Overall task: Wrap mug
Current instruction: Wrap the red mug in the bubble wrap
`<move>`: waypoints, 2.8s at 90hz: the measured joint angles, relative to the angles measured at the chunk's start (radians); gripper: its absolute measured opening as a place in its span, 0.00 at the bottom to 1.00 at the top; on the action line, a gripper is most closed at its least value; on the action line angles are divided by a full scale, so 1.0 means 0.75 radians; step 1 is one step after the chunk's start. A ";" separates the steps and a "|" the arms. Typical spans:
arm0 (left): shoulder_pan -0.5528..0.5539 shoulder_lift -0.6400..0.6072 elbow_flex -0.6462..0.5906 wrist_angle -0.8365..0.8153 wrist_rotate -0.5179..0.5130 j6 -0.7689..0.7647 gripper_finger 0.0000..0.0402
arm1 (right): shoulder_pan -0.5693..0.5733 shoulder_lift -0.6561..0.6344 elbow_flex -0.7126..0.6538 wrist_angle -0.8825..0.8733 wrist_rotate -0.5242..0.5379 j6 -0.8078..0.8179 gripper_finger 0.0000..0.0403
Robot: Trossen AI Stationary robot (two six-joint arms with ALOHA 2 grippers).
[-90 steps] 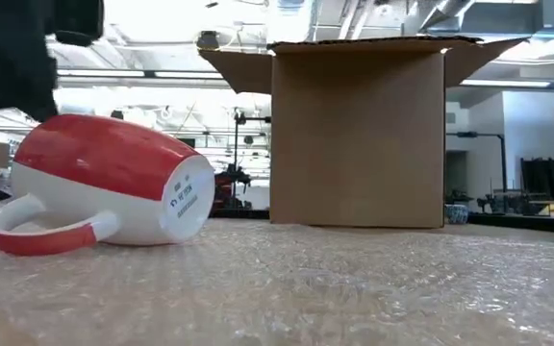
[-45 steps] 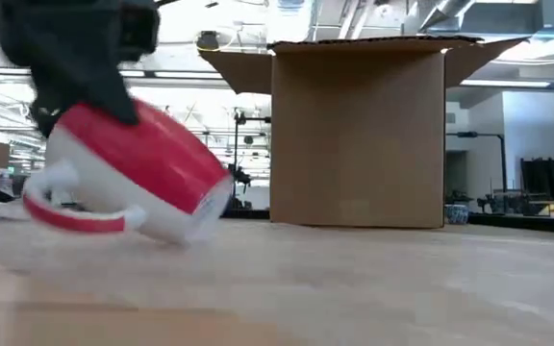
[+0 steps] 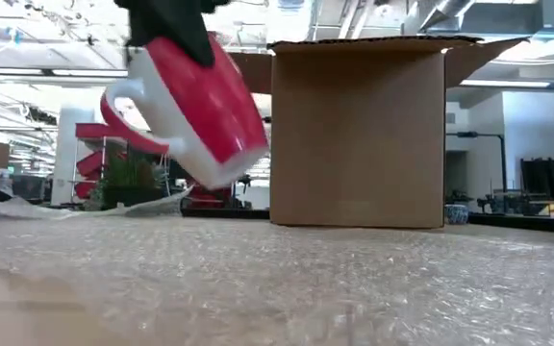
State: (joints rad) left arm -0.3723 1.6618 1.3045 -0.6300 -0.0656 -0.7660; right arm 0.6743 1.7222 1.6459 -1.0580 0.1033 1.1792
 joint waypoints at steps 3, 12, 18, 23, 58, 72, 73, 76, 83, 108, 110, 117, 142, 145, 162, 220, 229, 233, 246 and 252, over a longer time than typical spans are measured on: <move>0.000 0.054 0.078 -0.071 0.003 0.031 0.00 | 0.000 0.000 0.000 -0.007 0.002 0.008 0.59; 0.006 0.212 0.306 -0.307 0.007 0.117 0.00 | 0.000 0.001 0.000 -0.020 0.005 0.034 0.59; 0.007 0.315 0.428 -0.383 0.007 0.175 0.00 | 0.014 0.000 0.000 -0.016 0.006 0.048 0.59; 0.009 0.372 0.504 -0.449 0.007 0.218 0.01 | 0.023 0.000 0.000 -0.019 0.006 0.072 0.59; 0.001 0.516 0.666 -0.441 0.037 0.272 0.05 | 0.101 0.001 0.000 -0.057 0.072 0.174 0.59; 0.000 0.516 0.666 -0.418 0.041 0.277 0.05 | 0.100 0.001 0.000 -0.057 0.075 0.168 0.59; -0.001 0.516 0.666 -0.416 0.041 0.276 0.05 | 0.099 0.001 0.000 -0.056 0.075 0.167 0.59; -0.003 0.516 0.666 -0.407 0.041 0.272 0.06 | 0.095 0.001 0.000 -0.056 0.075 0.166 0.59; -0.010 0.516 0.658 -0.360 0.041 0.263 0.06 | 0.093 0.001 0.000 -0.056 0.075 0.163 0.59; -0.019 0.516 0.656 -0.319 0.041 0.260 0.13 | 0.096 0.001 0.000 -0.056 0.087 0.163 0.59; -0.019 0.516 0.656 -0.318 0.041 0.259 0.15 | 0.096 0.001 0.000 -0.055 0.091 0.162 0.59; -0.019 0.515 0.656 -0.317 0.041 0.247 0.23 | 0.096 0.001 0.000 -0.055 0.108 0.158 0.59; -0.019 0.515 0.659 -0.322 0.040 0.207 0.39 | 0.095 0.001 0.000 -0.055 0.117 0.111 0.59; -0.019 0.515 0.666 -0.327 0.040 0.205 0.39 | 0.098 0.001 0.000 -0.055 0.125 0.107 0.59; -0.019 0.514 0.740 -0.360 0.040 0.201 0.40 | 0.123 -0.001 0.000 -0.057 0.160 0.113 0.59; -0.014 0.408 0.965 -0.842 -0.133 0.184 0.39 | 0.142 -0.003 0.000 -0.049 0.196 0.142 0.59; -0.014 0.386 0.965 -0.898 -0.164 0.171 0.39 | 0.125 -0.003 0.000 0.003 0.195 0.107 0.59; -0.018 0.374 0.965 -0.949 -0.164 0.158 0.39 | 0.114 -0.003 0.000 0.060 0.195 0.046 0.59; -0.059 0.288 0.918 -1.049 -0.172 0.119 0.39 | 0.062 -0.001 0.000 0.143 0.198 -0.097 0.59; -0.073 0.240 0.812 -0.985 -0.148 0.104 0.38 | 0.044 -0.001 0.000 0.142 0.227 -0.104 0.59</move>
State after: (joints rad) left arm -0.4268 1.8422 1.9132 -1.3687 -0.1763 -0.6876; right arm 0.7073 1.7214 1.6459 -0.9511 0.2732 1.1012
